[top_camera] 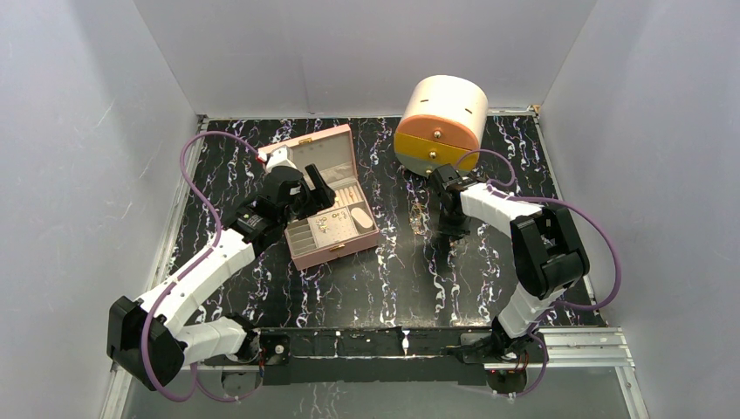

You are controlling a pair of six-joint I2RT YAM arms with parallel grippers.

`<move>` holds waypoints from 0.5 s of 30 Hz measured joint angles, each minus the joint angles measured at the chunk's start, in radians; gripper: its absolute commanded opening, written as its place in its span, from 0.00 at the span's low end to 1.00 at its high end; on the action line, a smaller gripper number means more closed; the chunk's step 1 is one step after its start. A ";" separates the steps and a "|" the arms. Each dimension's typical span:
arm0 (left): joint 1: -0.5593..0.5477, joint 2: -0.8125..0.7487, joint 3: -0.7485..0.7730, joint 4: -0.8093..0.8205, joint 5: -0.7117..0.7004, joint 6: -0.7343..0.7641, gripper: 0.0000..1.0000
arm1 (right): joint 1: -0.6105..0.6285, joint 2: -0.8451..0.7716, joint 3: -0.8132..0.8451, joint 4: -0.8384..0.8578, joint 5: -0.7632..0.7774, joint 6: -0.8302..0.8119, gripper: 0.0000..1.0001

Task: Organize the mixed jewelry
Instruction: Pick up the jewelry from the center of the board.

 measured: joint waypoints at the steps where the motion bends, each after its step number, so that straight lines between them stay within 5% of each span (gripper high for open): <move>1: 0.000 0.000 0.000 0.000 0.000 -0.001 0.73 | 0.000 0.000 0.000 0.000 0.000 0.000 0.16; 10: 0.000 0.000 -0.002 0.000 0.002 -0.011 0.72 | 0.000 0.000 0.000 0.000 0.000 -0.014 0.00; 15: 0.000 0.000 -0.002 0.000 0.006 -0.016 0.72 | 0.000 0.001 0.000 0.001 -0.002 -0.026 0.00</move>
